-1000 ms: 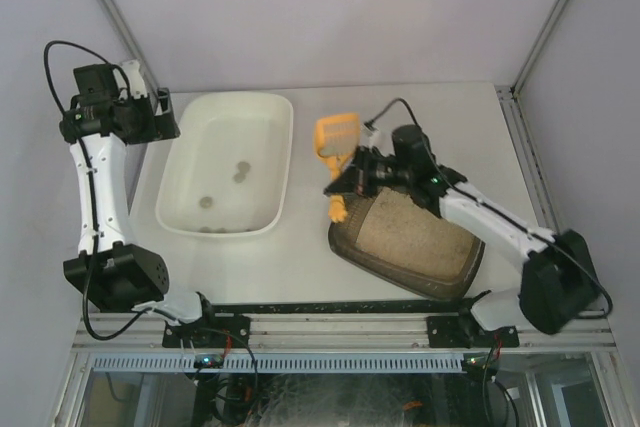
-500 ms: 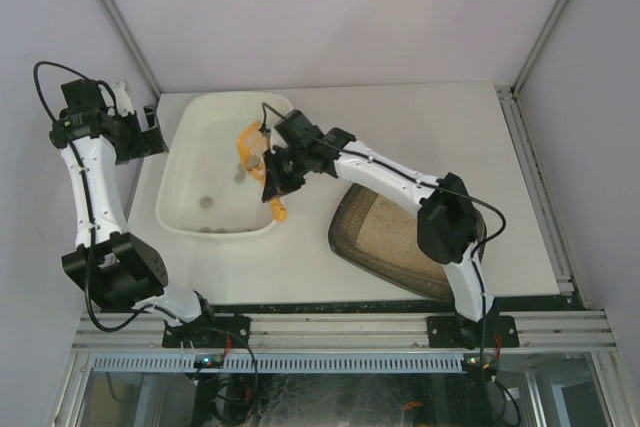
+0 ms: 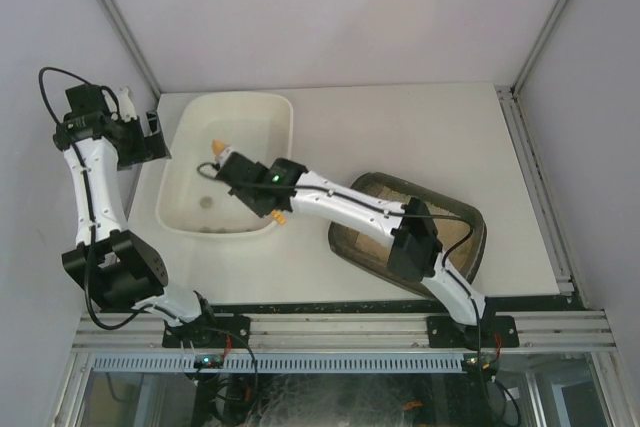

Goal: Clean the litter box

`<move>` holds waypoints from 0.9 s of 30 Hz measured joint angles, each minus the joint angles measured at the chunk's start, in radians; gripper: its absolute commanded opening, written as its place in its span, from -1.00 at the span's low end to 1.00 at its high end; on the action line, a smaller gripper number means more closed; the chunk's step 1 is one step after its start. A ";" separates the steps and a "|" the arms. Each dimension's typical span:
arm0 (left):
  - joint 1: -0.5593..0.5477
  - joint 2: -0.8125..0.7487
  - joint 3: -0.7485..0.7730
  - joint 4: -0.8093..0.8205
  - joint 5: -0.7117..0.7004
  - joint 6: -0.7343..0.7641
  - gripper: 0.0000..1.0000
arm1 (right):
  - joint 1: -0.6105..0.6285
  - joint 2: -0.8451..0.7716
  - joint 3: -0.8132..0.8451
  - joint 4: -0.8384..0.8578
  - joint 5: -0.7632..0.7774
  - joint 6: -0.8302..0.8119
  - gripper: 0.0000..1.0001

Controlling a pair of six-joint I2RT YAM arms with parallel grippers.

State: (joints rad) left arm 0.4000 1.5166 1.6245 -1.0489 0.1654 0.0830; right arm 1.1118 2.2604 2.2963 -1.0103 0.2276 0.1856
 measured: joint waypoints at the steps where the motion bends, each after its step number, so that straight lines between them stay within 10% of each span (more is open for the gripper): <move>1: 0.000 0.000 -0.004 0.000 0.000 0.000 0.99 | 0.029 0.006 0.000 -0.002 0.069 -0.040 -1.00; 15: 0.000 0.000 -0.016 0.015 0.000 0.000 0.99 | 0.137 0.067 -0.086 0.051 0.563 -0.378 -1.00; 27: -0.044 -0.045 -0.022 0.014 0.024 0.033 0.99 | 0.043 -0.130 -0.262 0.074 0.344 -0.196 -1.00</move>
State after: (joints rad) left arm 0.3561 1.4719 1.6024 -1.0351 0.1898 0.1162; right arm 1.1553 2.1307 2.0346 -0.9363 0.5713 -0.0109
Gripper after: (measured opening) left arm 0.996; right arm 0.059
